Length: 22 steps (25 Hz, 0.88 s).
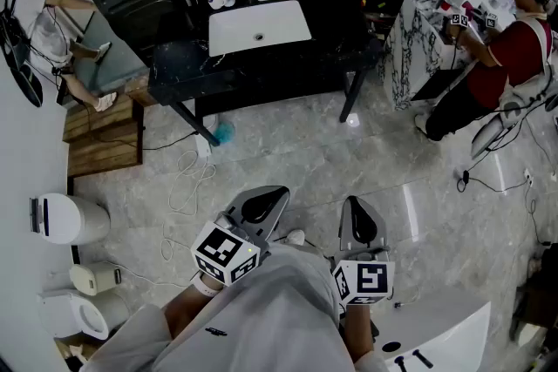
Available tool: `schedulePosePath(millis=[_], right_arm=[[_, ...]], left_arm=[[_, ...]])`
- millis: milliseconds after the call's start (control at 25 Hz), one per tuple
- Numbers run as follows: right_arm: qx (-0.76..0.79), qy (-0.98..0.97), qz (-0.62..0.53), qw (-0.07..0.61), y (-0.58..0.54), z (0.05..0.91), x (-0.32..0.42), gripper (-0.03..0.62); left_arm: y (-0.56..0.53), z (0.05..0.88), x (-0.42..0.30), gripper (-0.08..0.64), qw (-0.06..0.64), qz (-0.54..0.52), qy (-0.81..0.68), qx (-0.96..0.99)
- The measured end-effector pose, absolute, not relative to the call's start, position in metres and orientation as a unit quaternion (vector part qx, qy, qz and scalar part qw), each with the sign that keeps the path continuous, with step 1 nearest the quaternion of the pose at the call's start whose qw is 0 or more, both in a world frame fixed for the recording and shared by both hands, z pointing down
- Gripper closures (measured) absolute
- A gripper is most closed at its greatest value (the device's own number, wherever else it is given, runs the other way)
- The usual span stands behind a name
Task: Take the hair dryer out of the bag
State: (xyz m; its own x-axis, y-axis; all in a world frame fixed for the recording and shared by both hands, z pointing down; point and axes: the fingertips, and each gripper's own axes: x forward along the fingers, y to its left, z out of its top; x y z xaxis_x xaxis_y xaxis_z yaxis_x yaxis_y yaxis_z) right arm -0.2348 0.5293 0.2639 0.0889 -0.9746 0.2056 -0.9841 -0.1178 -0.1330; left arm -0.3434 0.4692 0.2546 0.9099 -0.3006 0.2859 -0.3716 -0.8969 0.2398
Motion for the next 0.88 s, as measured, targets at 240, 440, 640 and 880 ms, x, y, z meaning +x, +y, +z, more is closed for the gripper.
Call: schedulePosePath(millis=[240, 440, 640, 880], right_arm=[[0.734, -0.670, 0.111, -0.004, 0.528, 0.255, -0.238, 0.580], [0.749, -0.654, 0.100, -0.020, 0.540, 0.252, -0.220, 0.580], [0.752, -0.649, 0.116, -0.018, 0.541, 0.260, -0.207, 0.580], [0.743, -0.654, 0.142, -0.031, 0.521, 0.270, -0.204, 0.580]], left_arm=[[0.474, 0.256, -0.336, 0.552, 0.146, 0.129, -0.166, 0.967], [0.476, 0.252, -0.321, 0.552, 0.139, 0.126, -0.161, 0.969], [0.476, 0.252, -0.311, 0.552, 0.145, 0.130, -0.161, 0.968], [0.459, 0.258, -0.304, 0.552, 0.152, 0.138, -0.162, 0.965]])
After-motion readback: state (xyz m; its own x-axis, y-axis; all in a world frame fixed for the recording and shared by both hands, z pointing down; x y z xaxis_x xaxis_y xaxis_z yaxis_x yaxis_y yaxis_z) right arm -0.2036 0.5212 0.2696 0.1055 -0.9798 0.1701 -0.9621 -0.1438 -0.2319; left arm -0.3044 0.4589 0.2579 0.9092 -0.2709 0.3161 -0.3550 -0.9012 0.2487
